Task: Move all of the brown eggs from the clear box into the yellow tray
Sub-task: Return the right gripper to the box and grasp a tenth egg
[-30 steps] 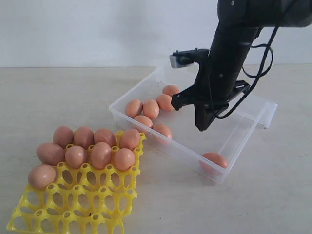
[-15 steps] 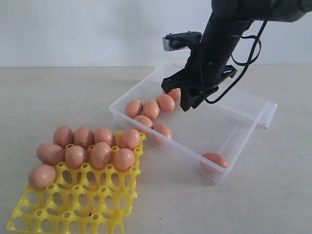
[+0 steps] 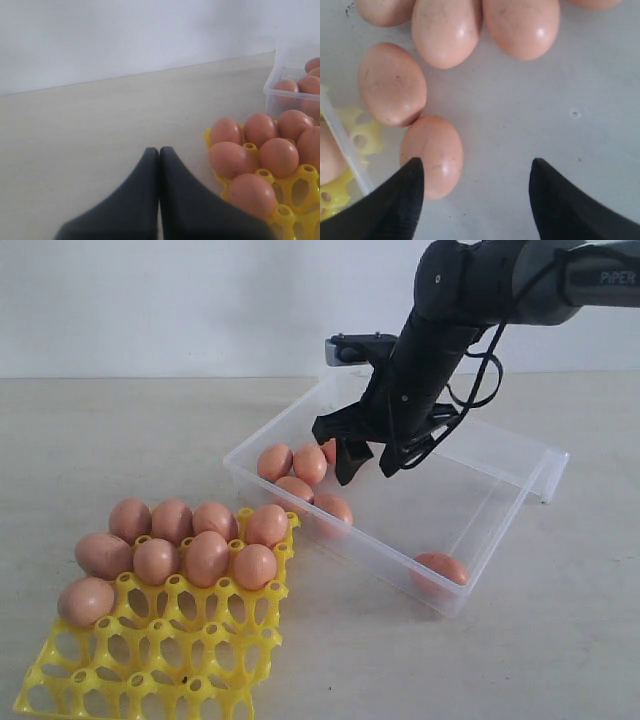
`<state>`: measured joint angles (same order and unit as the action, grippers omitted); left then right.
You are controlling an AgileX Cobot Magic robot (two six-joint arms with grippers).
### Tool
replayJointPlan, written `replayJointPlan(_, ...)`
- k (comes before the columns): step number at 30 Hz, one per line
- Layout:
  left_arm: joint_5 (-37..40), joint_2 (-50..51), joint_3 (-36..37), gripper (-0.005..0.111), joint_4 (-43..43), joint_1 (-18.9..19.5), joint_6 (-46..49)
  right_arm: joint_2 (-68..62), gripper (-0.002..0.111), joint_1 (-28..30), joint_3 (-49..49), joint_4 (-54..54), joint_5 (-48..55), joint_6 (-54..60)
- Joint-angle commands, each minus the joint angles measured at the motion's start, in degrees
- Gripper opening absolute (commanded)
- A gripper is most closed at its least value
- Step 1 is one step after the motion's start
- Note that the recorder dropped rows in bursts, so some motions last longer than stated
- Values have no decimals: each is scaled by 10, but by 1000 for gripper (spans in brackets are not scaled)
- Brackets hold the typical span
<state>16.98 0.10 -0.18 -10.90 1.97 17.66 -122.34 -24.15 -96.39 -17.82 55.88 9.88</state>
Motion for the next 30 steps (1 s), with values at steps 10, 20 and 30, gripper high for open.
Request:
replayJointPlan(10, -5, -1, 2, -4, 0, -5, 3, -39, 59, 2, -4, -154, -16, 61)
replayJointPlan(20, -5, -1, 2, -4, 0, -5, 3, -74, 59, 2, -2, -138, 13, 35)
replayJointPlan(30, -5, -1, 2, -4, 0, -5, 3, -103, 28, 2, -2, -128, -17, 20)
